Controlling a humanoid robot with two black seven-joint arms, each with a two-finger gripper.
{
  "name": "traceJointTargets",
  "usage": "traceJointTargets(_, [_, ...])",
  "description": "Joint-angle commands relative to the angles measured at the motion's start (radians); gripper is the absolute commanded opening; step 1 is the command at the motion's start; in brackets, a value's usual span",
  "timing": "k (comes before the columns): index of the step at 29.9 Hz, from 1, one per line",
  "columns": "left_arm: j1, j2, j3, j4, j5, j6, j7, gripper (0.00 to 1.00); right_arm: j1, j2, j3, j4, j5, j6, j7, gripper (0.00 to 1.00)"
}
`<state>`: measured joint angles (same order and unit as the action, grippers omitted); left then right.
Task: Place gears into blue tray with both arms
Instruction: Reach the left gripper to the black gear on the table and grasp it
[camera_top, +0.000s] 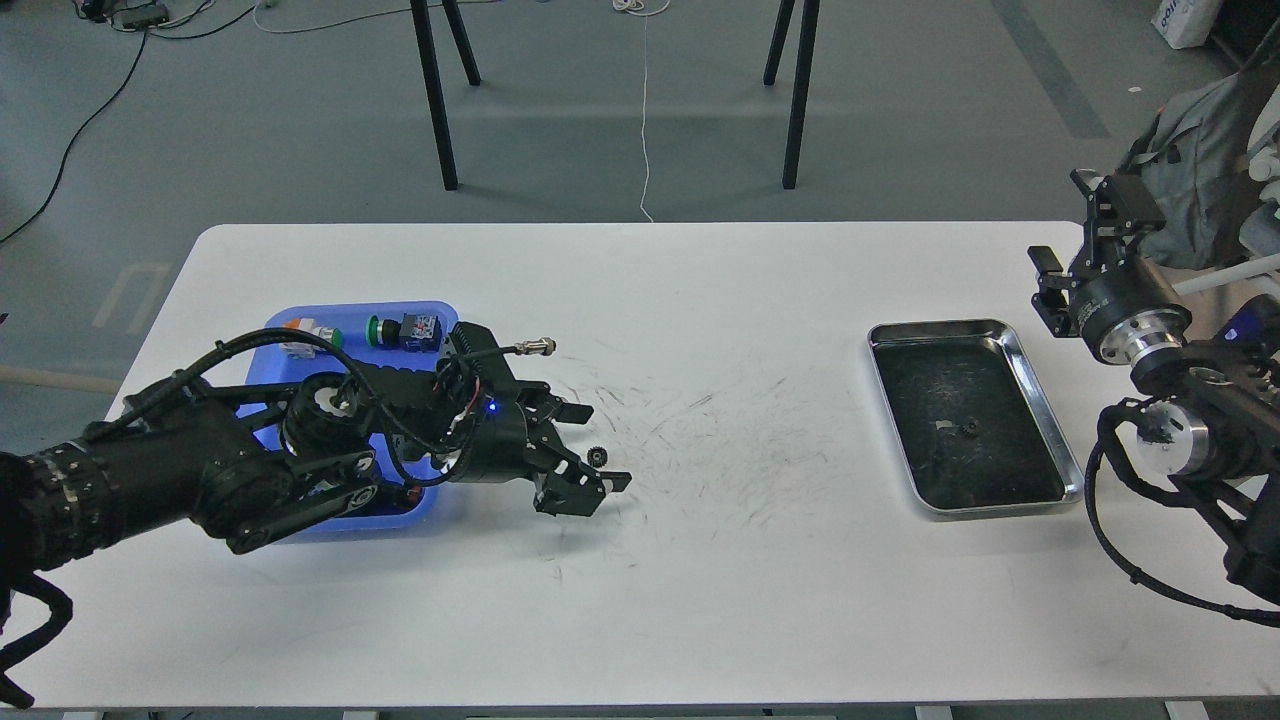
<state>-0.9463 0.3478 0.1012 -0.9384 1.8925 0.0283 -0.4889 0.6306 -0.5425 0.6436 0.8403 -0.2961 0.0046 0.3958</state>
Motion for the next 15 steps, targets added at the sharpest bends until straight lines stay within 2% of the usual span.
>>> traceJointTargets(1, [0.021,-0.016,0.000,0.047,0.002,0.030,0.000,0.98,0.000,0.007,-0.002,-0.001,0.000,0.000,0.000,0.97])
traceJointTargets(7, [0.026,-0.016,0.000,0.056,0.002,0.045,0.000,0.91,0.001,0.016,-0.007,-0.003,-0.001,0.000,0.000,0.97])
traceJointTargets(10, [0.029,-0.015,0.000,0.058,0.002,0.053,0.000,0.79,0.003,0.016,-0.009,-0.004,-0.003,0.000,0.000,0.97])
traceJointTargets(15, [0.032,-0.015,0.002,0.061,0.002,0.055,0.000,0.72,0.004,0.016,-0.010,-0.003,-0.003,0.000,0.000,0.97])
